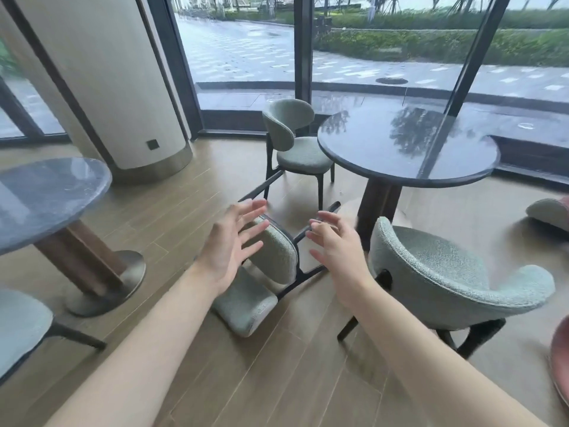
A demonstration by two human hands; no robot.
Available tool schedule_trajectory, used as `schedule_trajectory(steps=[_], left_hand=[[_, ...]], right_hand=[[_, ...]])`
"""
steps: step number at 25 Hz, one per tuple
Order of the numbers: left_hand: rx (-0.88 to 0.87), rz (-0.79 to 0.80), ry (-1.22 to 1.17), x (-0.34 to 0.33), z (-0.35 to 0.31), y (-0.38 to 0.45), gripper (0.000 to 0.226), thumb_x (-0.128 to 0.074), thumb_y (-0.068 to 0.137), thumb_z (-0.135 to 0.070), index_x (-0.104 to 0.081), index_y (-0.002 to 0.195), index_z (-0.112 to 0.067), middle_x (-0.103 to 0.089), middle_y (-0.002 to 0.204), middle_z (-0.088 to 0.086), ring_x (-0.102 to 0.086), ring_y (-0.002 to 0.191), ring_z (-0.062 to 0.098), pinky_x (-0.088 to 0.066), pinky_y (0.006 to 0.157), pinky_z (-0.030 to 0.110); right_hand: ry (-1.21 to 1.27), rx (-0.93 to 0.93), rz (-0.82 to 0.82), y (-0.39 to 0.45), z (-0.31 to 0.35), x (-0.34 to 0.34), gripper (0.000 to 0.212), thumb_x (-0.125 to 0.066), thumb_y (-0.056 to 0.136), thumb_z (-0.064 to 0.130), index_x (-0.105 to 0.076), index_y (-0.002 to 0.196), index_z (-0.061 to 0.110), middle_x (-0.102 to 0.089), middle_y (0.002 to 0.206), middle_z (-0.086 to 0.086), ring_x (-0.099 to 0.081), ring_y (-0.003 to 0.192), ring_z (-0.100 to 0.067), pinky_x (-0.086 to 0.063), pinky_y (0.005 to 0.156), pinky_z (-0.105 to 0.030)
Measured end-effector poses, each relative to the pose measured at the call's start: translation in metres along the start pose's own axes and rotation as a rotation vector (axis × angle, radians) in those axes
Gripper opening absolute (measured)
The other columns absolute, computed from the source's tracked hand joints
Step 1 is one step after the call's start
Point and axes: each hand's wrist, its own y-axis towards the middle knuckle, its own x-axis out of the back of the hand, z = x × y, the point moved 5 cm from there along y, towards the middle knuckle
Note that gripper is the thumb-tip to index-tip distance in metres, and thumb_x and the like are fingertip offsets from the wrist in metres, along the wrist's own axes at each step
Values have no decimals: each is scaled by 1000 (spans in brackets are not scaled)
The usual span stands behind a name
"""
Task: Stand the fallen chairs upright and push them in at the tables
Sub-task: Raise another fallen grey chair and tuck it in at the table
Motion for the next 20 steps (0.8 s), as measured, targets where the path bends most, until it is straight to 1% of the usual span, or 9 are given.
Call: schedule_trajectory(steps=[3,5,7,11,14,17,20], left_hand=[[11,-73,-14,66,-16,-9,42,-57,78,-47,-71,112,-26,-68,130,-4,-64,121,17,-37,112,49],[13,-89,-25,96,-22,-6,36,-57,82,-45,-72,109,-26,-68,130,-2,-63,121,18,-37,113,50],[26,-102,-52,124,-22,4,37,-57,81,-42,-72,110,-25,-68,130,-2,-63,122,18,-38,113,50],[83,-106,-64,161,-14,41,35,-55,88,-40,-69,115,-23,-68,130,-1,-65,120,18,-38,114,49],[96,-109,-93,189,-20,99,28,-49,97,-35,-70,110,-23,-69,128,-1,-65,119,19,-38,114,49],[138,-79,-117,200,-34,168,26,-49,97,-36,-69,104,-22,-72,123,-1,-66,119,20,-39,113,47],[153,-34,-121,202,-47,228,26,-48,97,-35,-70,103,-21,-73,120,0,-66,119,22,-40,112,47]], right_hand=[[9,-28,39,-6,-8,-68,24,-59,93,19,-61,116,25,-69,107,4,-66,108,-19,-54,90,-38],[9,-40,50,-3,-12,-97,22,-59,93,18,-60,114,25,-69,109,3,-67,107,-19,-54,91,-40],[-5,-49,42,9,-19,-123,21,-58,93,17,-61,112,25,-70,107,3,-68,103,-17,-54,90,-40],[3,-91,-23,49,-38,-160,19,-57,93,16,-65,109,21,-70,103,0,-68,92,-13,-55,83,-35],[45,-115,-68,96,-53,-199,18,-56,93,14,-64,108,19,-69,101,-1,-67,87,-12,-54,80,-32],[81,-132,-107,147,-58,-233,17,-57,93,14,-64,106,21,-68,96,3,-67,84,-10,-55,81,-34],[69,-130,-168,198,-55,-246,18,-56,92,13,-65,106,21,-69,95,3,-68,85,-9,-55,83,-35]])
